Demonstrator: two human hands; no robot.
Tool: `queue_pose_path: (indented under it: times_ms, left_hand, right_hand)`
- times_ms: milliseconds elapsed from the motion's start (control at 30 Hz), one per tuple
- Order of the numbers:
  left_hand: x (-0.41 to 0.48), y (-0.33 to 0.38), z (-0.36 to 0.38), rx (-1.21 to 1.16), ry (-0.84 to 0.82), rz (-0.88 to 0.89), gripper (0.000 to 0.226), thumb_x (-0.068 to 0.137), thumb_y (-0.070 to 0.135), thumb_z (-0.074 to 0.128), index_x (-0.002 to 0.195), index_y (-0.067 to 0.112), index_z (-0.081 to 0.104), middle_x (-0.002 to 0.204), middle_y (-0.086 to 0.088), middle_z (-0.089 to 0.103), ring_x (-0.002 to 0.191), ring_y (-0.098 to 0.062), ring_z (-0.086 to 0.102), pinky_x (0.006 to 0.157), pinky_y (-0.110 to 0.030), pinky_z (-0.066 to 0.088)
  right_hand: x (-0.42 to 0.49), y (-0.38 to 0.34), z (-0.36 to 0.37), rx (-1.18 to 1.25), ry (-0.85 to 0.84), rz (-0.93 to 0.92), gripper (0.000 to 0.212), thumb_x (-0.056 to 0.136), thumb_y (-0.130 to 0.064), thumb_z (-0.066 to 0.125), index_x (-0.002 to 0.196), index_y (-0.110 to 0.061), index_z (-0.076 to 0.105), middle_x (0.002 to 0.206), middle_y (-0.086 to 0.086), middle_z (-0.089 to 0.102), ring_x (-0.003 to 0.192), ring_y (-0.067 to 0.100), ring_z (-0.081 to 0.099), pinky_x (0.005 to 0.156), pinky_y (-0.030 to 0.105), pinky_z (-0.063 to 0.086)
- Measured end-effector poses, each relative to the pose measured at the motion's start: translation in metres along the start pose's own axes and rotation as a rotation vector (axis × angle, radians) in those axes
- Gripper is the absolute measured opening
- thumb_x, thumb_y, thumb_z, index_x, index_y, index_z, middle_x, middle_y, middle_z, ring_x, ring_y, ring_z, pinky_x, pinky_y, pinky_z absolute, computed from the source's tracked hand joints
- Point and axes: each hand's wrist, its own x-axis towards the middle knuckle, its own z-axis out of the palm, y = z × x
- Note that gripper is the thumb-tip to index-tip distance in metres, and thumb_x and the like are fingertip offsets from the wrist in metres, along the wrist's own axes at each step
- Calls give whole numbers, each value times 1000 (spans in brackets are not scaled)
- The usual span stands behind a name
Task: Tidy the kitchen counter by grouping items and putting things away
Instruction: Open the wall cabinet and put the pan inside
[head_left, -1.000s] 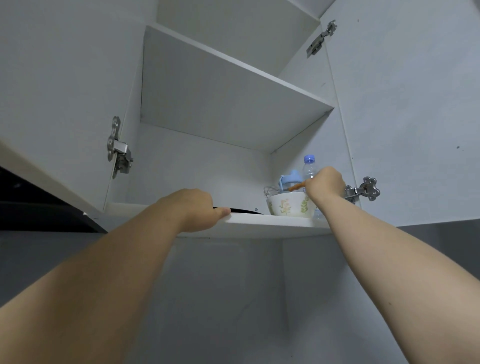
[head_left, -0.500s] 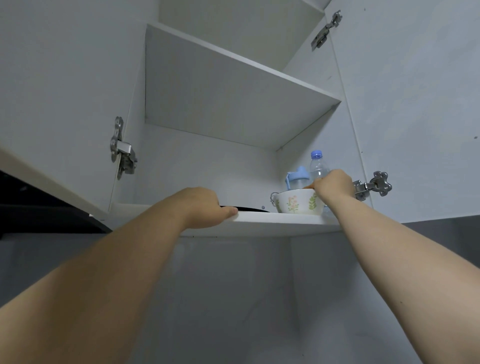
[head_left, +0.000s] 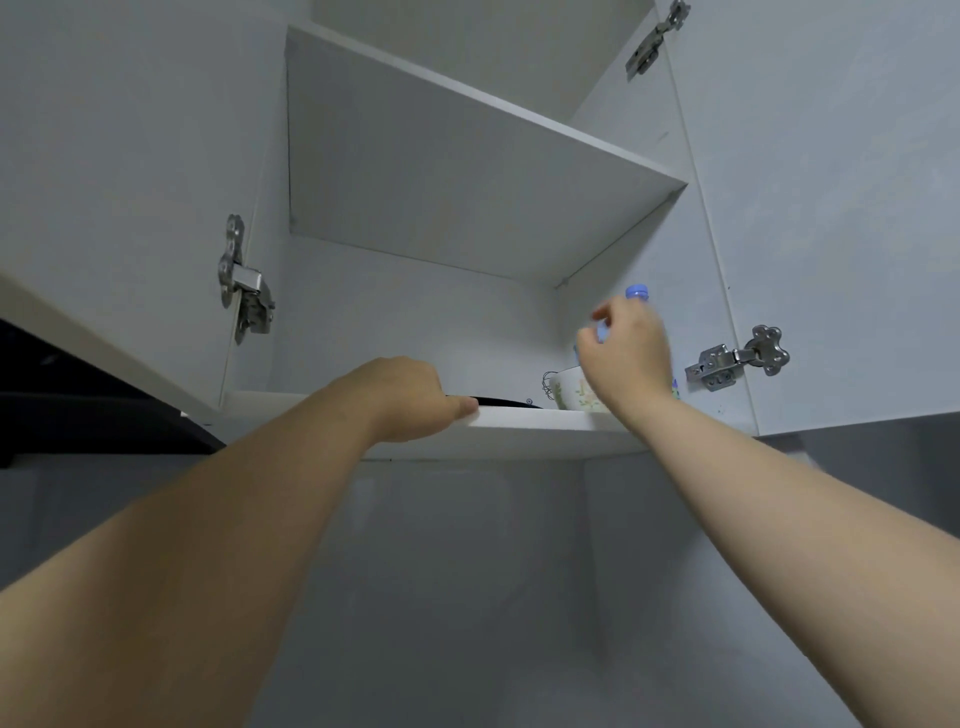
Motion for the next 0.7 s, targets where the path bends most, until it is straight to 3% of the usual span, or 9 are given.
queue_pose_path:
  times_ms: [100,200,300,467,567,633,700]
  left_hand:
    - [-2,1,0,41,26,20,55,94,58,35,64,13,48,64,-2,48,61,-17,44,58,-30,31]
    - [-7,2,0,67,89,56,55,97,54,32,63,12,45,62,-3,48,58,-17,44,53,-30,28]
    - [-12,3,-1,142,147,115,51,100,47,30,69,11,47,62,-2,45,59,-18,43,51,-31,25]
    - [-13,4,-9,334,219,184,36,104,37,27,81,17,46,64,2,38,67,-24,44,59,-30,31]
    - [-14,2,-12,389,264,202,36,104,37,27,81,16,44,62,2,37,60,-23,40,57,-30,30]
    - [-15,2,-13,413,279,214,37,103,39,26,81,15,44,61,1,36,56,-22,38,56,-31,29]
    - [-18,2,-12,428,288,222,37,103,40,26,82,15,44,59,1,34,51,-20,33,55,-31,27]
  right_hand:
    - [-16,-21,6,150,-190,90,14,85,-16,46,80,-9,57,80,5,62,81,27,55,70,33,44]
    - [-26,-22,3,156,-225,193,25,89,-19,42,65,-12,44,68,4,52,75,29,48,63,30,33]
    - [-32,-14,-3,114,-254,257,33,93,-18,37,62,-10,41,73,11,50,78,30,44,65,30,29]
    - [-35,0,-14,230,-232,402,35,93,-15,35,91,6,64,94,20,65,89,35,56,75,36,42]
    - [-36,2,-21,365,-215,502,33,82,-18,37,78,3,61,86,24,66,86,38,60,79,44,49]
    - [-36,-1,-26,449,-232,587,25,75,-18,36,67,-3,55,73,21,61,70,33,56,69,44,49]
    - [-38,-9,-34,578,-263,712,20,79,-11,36,66,-4,48,62,14,48,53,24,43,52,33,41]
